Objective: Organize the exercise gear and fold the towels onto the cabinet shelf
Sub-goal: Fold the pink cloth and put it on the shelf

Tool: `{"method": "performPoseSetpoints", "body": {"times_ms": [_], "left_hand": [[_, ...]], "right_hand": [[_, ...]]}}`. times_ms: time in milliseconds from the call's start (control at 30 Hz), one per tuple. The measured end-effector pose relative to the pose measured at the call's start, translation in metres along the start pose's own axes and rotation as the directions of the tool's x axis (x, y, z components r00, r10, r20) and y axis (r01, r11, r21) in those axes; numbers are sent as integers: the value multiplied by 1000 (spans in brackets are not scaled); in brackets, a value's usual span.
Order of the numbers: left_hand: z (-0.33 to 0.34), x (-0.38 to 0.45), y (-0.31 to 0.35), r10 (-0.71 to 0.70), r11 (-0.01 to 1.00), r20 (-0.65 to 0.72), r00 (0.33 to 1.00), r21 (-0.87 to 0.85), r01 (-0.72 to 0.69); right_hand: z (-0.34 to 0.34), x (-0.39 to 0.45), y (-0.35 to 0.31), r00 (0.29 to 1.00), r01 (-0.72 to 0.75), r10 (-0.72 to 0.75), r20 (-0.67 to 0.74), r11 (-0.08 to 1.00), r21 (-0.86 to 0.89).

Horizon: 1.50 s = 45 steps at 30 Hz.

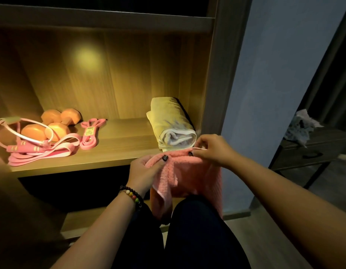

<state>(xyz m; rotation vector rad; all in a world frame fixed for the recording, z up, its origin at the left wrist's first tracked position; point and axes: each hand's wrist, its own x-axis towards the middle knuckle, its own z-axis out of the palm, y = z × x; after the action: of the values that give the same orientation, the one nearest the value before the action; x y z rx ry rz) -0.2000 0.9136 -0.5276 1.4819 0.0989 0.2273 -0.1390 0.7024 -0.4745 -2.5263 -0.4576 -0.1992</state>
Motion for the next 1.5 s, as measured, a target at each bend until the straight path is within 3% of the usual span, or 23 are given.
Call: {"method": "performPoseSetpoints", "body": {"times_ms": [133,233,333,533,667,733,800,900,967,1100,1267,1400,1500], "left_hand": [[-8,3,-1,-20,999,-96,995,-36,16],[-15,5,-2,-36,993,-182,983,-117,15],[-18,3,-5,-21,998,-191,981,-68,8],[-23,4,-7,-51,989,-247,968,-150,14],[-28,5,-10,-74,984,-307,949,-179,19],[-31,7,-12,-76,982,-339,938,-191,11],[-31,8,-10,-78,981,-323,943,-192,16],[-26,9,-5,76,996,-230,970,59,-64],[-17,7,2,210,949,-190,959,277,-153],[0,4,10,388,874,-12,922,323,-363],[7,0,9,328,930,144,934,121,-346],[5,-2,8,397,848,184,899,300,-436],[6,-3,10,338,890,262,904,224,-397]], "right_hand": [[8,-1,7,997,49,-44,57,995,-84],[8,-1,5,988,156,-143,66,944,-291],[7,-1,6,978,194,-206,28,854,-483],[14,-3,19,998,50,-64,-7,842,-538],[19,-1,27,989,-21,-42,-145,911,-413],[18,1,25,972,-65,29,-231,987,-148],[18,3,19,963,-68,105,-250,986,153],[16,3,-3,976,5,75,-205,932,363],[12,1,-21,987,65,5,-161,902,427],[8,1,-51,982,184,-133,-137,844,504],[7,1,-63,955,292,-231,-185,843,452],[4,-2,-56,957,290,-261,-127,838,462],[3,-5,-51,961,274,-255,-105,836,476]]}}
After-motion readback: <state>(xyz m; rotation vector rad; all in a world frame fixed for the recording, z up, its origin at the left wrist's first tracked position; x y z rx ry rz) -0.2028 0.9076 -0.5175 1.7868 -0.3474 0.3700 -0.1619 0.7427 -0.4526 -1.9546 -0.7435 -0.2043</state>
